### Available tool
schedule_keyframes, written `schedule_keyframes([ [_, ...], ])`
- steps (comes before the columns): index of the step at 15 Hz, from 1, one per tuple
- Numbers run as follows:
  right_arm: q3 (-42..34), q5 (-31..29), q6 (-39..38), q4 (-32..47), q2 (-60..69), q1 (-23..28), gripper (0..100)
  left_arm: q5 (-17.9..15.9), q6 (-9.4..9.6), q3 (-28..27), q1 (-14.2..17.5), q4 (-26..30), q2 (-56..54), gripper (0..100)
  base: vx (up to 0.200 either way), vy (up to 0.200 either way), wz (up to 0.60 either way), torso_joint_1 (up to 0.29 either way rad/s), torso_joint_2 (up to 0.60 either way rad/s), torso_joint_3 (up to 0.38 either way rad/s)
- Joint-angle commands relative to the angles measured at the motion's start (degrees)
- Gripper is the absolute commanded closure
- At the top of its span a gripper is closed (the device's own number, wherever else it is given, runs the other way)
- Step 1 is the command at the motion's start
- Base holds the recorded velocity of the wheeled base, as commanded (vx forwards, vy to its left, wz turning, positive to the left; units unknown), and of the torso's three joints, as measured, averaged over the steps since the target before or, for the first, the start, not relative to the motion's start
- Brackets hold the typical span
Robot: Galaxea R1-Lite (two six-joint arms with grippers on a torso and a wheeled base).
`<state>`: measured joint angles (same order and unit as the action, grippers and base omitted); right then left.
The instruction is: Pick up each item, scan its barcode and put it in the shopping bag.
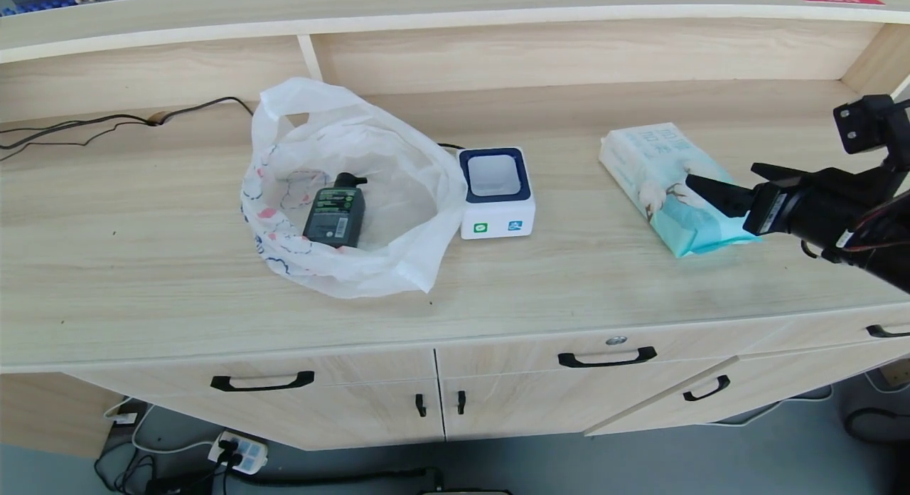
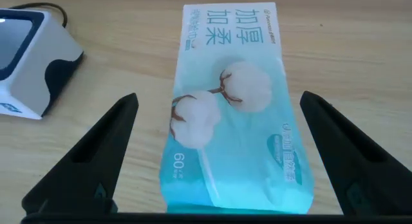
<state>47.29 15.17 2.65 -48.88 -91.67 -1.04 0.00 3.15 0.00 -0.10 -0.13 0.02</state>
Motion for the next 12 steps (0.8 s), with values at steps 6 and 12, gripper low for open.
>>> schedule_keyframes([
  [6,4.2,2.6,3.6,1.6,-6.2,2.9,0,0.0,0.02,0.0,0.0,0.0,0.0,0,0.000,0.000,0.00,0.000,0.00,0.000],
  [12,4.3,2.7,3.5,1.3,-8.3,1.7,0,0.0,0.02,0.0,0.0,0.0,0.0,0,0.000,0.000,0.00,0.000,0.00,0.000],
])
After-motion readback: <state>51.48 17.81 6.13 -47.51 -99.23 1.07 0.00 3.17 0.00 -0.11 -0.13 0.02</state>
